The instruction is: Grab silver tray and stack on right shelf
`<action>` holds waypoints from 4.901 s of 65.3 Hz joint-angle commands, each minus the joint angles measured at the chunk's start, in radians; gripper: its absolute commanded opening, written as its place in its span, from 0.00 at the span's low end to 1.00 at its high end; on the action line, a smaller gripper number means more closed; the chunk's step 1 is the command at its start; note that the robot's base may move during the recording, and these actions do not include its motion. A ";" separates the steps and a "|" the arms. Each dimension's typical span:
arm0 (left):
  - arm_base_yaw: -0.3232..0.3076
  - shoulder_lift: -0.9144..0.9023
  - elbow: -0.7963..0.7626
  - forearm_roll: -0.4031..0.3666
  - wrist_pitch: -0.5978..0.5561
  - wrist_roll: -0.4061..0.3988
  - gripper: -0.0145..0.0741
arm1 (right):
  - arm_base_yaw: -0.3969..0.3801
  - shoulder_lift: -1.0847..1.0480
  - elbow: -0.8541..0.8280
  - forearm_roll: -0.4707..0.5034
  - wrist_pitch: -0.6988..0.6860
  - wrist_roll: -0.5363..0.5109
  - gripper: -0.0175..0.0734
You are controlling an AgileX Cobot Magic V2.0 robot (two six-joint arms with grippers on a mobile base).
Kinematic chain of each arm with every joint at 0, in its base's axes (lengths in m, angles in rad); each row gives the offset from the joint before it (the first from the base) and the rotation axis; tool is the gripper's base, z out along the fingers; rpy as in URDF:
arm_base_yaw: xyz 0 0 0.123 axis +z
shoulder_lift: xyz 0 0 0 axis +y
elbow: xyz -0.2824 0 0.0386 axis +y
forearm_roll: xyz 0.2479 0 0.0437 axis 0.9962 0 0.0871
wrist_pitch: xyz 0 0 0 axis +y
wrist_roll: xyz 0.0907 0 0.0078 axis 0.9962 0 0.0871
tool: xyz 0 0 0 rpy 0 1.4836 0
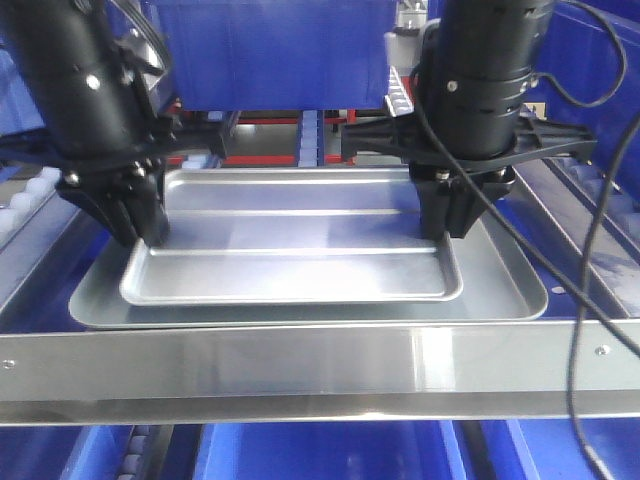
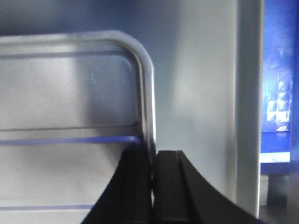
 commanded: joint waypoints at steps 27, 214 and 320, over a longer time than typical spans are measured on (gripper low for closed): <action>0.001 -0.027 -0.032 0.022 -0.023 0.021 0.06 | -0.012 -0.041 -0.042 -0.052 -0.097 -0.004 0.28; -0.155 -1.421 0.885 0.300 -0.599 0.021 0.06 | 0.029 -1.280 0.800 -0.323 -0.622 -0.257 0.25; -0.155 -1.442 0.886 0.300 -0.593 0.021 0.06 | -0.480 -1.810 1.295 0.318 -0.902 -0.720 0.25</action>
